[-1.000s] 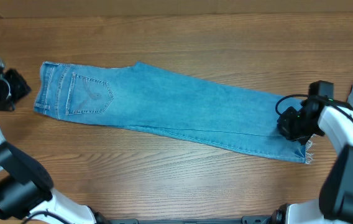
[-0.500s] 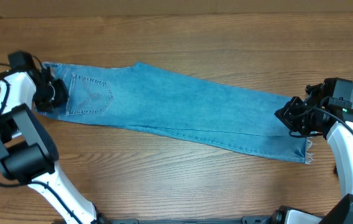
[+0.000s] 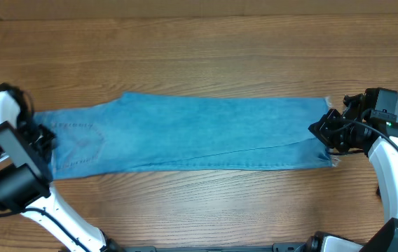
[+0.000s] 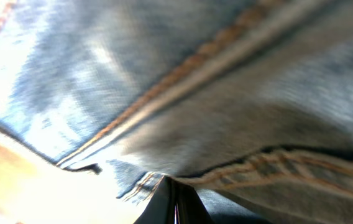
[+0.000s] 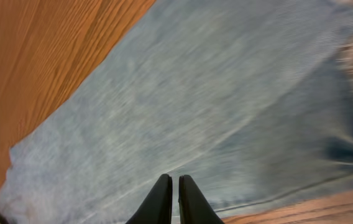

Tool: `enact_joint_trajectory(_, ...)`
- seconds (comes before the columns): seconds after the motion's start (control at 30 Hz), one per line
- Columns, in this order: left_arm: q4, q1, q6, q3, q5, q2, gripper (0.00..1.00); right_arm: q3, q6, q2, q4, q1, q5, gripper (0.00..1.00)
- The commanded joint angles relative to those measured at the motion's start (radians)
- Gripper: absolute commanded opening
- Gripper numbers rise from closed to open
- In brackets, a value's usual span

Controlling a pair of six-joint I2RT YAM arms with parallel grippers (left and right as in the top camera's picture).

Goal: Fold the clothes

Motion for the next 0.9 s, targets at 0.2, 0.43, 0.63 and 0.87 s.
enact_joint_trajectory(0.2,-0.002,-0.018,0.074,0.029,0.112,-0.123,0.05,-0.010,0.009,0.005,0.001,-0.001,0.089,0.20)
enact_joint_trajectory(0.43,-0.038,-0.073,0.145,0.053,0.264,-0.349,0.17,-0.080,0.053,0.075,0.145,-0.001,0.092,0.18)
enact_joint_trajectory(0.63,-0.072,-0.127,0.201,0.053,0.344,-0.553,0.25,-0.169,0.106,0.212,0.433,0.015,-0.025,0.04)
enact_joint_trajectory(0.87,-0.150,-0.148,0.196,0.053,0.352,-0.709,0.50,-0.175,0.235,0.351,0.380,0.012,0.179,0.04)
